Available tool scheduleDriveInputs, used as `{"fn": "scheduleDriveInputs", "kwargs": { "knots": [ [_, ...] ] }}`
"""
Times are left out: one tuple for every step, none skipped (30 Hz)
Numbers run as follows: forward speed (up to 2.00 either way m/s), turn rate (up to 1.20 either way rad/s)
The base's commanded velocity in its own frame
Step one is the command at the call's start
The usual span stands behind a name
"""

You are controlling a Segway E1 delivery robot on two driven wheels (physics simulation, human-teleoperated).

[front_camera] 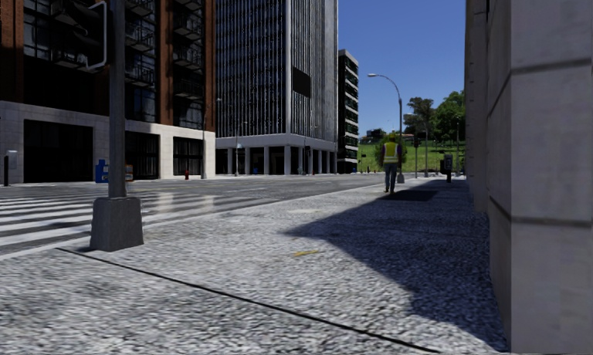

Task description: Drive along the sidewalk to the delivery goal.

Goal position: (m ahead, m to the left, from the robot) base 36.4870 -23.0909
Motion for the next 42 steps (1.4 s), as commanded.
{"fn": "scheduleDriveInputs", "kwargs": {
  "knots": [
    [2.00, -0.17],
    [2.00, -0.17],
    [2.00, -0.24],
    [2.00, -0.34],
    [2.00, -0.37],
    [2.00, -0.37],
    [2.00, -0.38],
    [2.00, -0.38],
    [2.00, -0.38],
    [2.00, -0.38],
    [2.00, -0.38],
    [2.00, -0.38],
    [2.00, -0.38],
    [2.00, -0.38],
    [2.00, -0.38],
    [2.00, -0.38],
    [2.00, -0.38],
    [2.00, -0.38],
    [2.00, -0.38],
    [2.00, -0.38],
    [2.00, -0.38],
    [2.00, -0.38],
    [2.00, -0.38],
    [2.00, -0.38],
    [2.00, -0.38],
    [2.00, -0.38],
    [2.00, -0.38],
    [2.00, -0.38],
    [2.00, -0.38],
    [2.00, -0.38],
    [2.00, -0.38],
    [2.00, -0.38],
    [2.00, -0.38],
    [2.00, -0.38],
    [2.00, -0.38],
    [2.00, -0.38],
    [2.00, -0.38],
    [2.00, -0.38],
    [2.00, -0.38],
    [2.00, -0.38],
    [2.00, -0.38],
    [2.00, -0.38]
  ]
}}
